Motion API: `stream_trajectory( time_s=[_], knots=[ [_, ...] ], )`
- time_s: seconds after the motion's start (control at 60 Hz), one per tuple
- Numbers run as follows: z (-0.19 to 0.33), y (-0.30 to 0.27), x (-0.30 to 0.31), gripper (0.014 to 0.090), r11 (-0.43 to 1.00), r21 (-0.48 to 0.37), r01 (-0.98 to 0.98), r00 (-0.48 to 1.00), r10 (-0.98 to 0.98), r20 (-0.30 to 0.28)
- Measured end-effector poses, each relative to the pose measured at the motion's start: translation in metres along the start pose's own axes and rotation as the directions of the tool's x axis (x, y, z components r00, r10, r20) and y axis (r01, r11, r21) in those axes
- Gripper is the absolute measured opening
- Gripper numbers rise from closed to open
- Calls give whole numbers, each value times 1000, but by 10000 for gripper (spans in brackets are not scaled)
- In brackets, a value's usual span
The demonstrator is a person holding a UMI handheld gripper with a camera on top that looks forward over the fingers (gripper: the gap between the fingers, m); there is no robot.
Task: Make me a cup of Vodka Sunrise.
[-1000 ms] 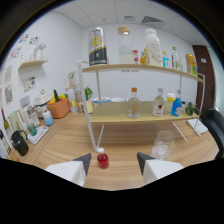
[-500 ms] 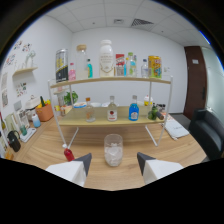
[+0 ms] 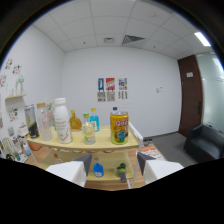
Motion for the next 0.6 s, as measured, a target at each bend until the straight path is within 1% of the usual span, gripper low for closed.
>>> stream_trajectory(
  time_s=[0.133, 0.2, 0.25, 0.317, 0.4, 0.467, 0.517, 0.55, 0.6],
  knots=[
    [38, -24, 14, 854, 1000, 22, 4, 1000, -4, -5],
    [60, -26, 20, 854, 1000, 9, -8, 1000, 8, -8],
    [74, -29, 20, 847, 1000, 4, -26, 1000, 26, 3],
    [91, -30, 23, 834, 999, -8, -50, 999, 50, 3],
    [106, -36, 24, 779, 999, 8, -47, 999, 46, 9],
    [115, -42, 22, 768, 999, 28, -24, 1000, 24, 13],
    [121, -43, 19, 743, 1000, 28, -9, 1000, 8, 23],
    [127, -44, 17, 712, 1000, 24, -6, 1000, 6, 26],
    [131, -45, 15, 646, 1000, 23, -13, 999, 12, 33]
  ],
)
